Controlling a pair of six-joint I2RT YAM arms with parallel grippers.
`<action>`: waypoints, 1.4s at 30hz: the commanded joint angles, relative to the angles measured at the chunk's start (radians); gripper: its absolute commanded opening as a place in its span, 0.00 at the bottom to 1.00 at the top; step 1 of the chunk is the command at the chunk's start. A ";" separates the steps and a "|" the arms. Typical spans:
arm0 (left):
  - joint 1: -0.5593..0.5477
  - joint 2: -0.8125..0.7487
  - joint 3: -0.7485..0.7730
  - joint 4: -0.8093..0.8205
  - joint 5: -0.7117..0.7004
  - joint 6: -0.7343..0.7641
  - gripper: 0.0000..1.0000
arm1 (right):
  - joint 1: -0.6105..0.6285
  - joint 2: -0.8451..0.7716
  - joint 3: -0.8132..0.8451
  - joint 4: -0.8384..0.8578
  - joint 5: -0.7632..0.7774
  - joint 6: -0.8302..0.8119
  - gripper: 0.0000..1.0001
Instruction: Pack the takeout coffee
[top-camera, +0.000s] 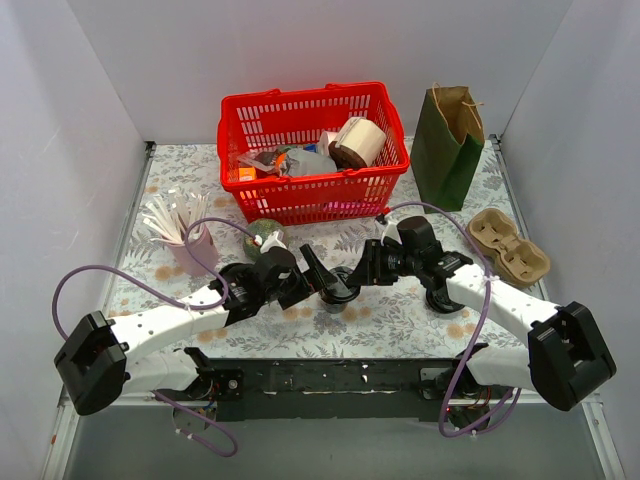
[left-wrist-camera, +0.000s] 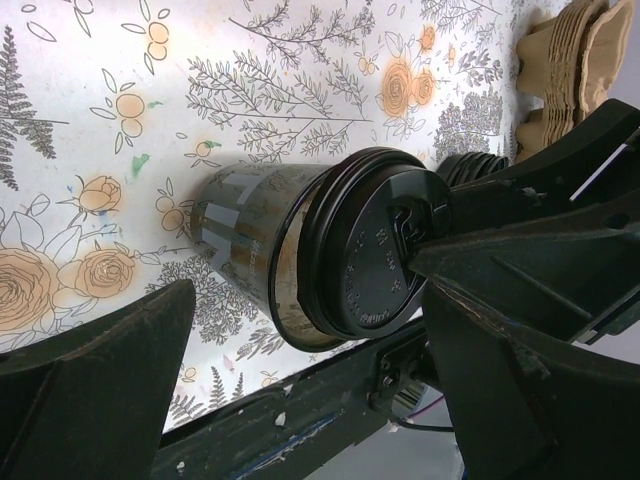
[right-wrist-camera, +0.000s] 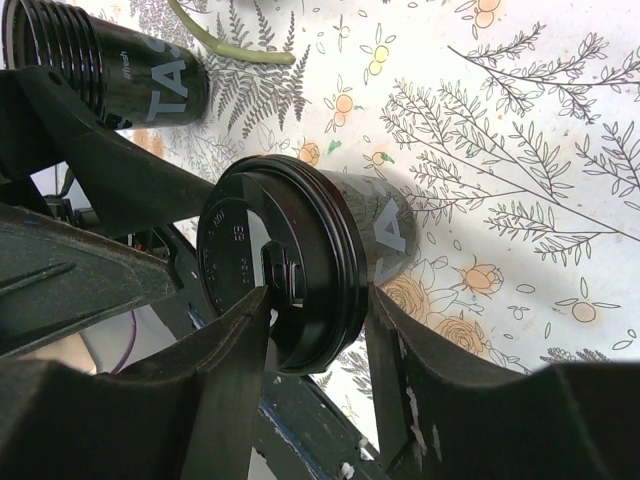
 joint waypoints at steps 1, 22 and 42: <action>0.004 0.005 0.027 0.014 0.023 -0.015 0.98 | 0.008 0.002 0.044 0.004 -0.004 -0.029 0.51; 0.004 0.012 0.001 0.018 0.030 -0.055 0.88 | 0.053 0.037 0.067 -0.012 -0.007 -0.042 0.60; 0.004 -0.011 -0.026 -0.002 0.013 -0.075 0.81 | 0.117 0.005 0.107 -0.078 0.060 -0.120 0.65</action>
